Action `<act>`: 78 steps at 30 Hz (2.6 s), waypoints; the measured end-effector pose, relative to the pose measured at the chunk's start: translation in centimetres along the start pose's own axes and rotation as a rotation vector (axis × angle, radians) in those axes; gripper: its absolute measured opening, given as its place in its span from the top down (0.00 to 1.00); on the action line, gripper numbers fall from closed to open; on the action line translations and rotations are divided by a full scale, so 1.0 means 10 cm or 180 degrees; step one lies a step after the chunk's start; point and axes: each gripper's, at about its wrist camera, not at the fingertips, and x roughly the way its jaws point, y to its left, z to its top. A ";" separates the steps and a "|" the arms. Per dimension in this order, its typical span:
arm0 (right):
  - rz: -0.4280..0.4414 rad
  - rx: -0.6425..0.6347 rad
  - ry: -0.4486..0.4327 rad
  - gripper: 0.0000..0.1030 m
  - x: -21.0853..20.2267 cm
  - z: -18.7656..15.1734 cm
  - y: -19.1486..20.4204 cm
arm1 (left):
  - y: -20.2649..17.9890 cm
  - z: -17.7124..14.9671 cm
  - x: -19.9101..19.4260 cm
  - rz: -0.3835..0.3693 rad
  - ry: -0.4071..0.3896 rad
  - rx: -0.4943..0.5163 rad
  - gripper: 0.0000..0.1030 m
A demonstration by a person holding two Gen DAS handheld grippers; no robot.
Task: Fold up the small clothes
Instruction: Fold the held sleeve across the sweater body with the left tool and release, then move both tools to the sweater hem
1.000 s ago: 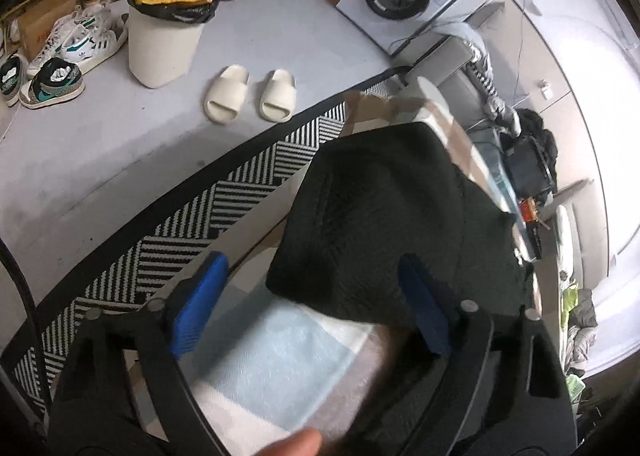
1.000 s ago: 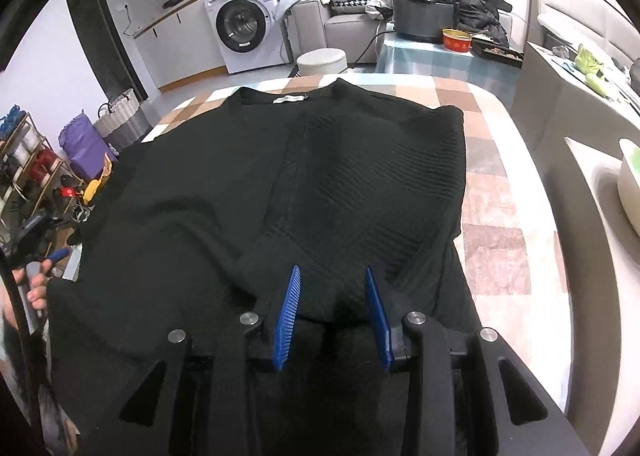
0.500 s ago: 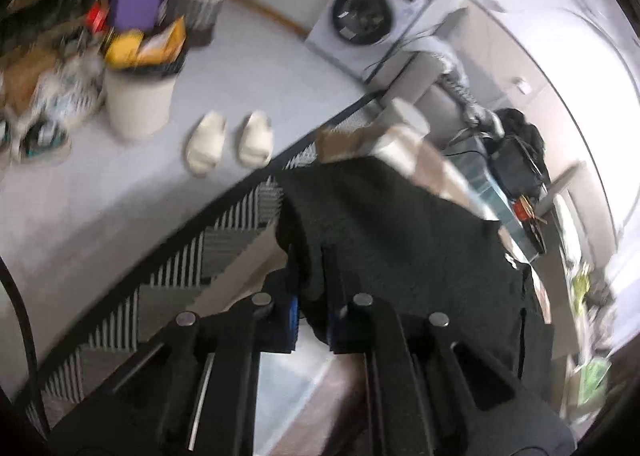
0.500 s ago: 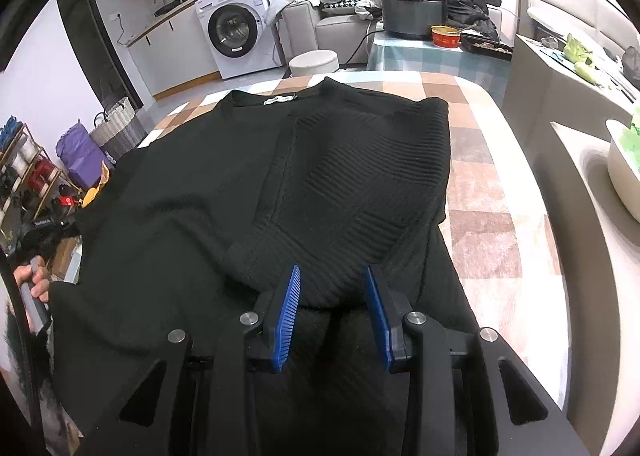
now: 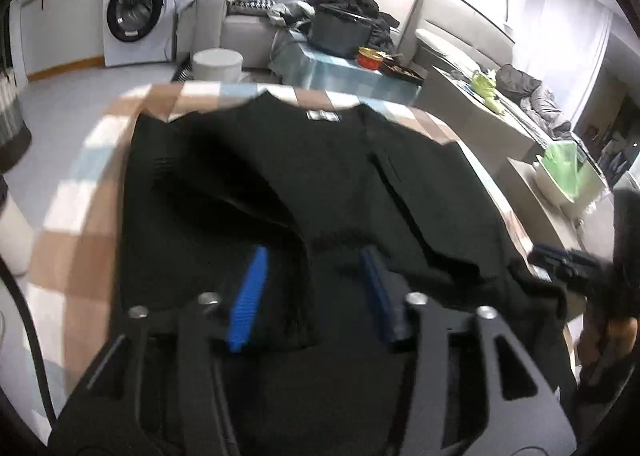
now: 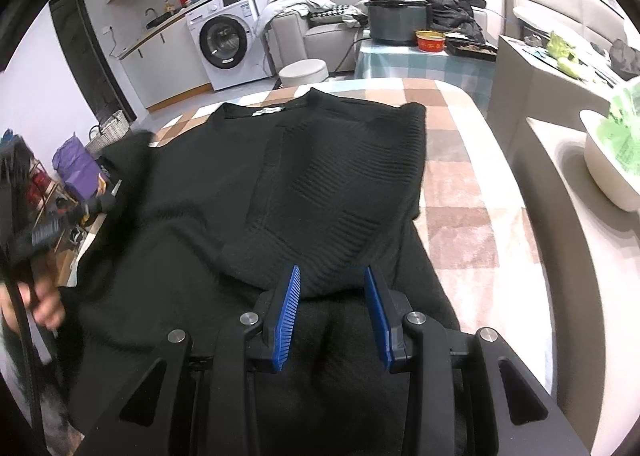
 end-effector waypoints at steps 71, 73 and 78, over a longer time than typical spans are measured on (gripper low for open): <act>0.0100 0.0113 -0.0296 0.15 -0.97 -0.80 -0.27 | 0.56 -1.57 -1.64 0.0959 -0.0586 -0.0487 0.01; 0.0141 0.0097 -0.0323 0.15 -1.09 -0.95 -0.30 | 0.49 -1.77 -1.80 0.0970 -0.0586 -0.0459 0.01; 0.0146 0.0077 -0.0262 0.15 -1.36 -1.27 -0.47 | 0.43 -2.17 -2.10 0.0972 -0.0540 -0.0385 0.01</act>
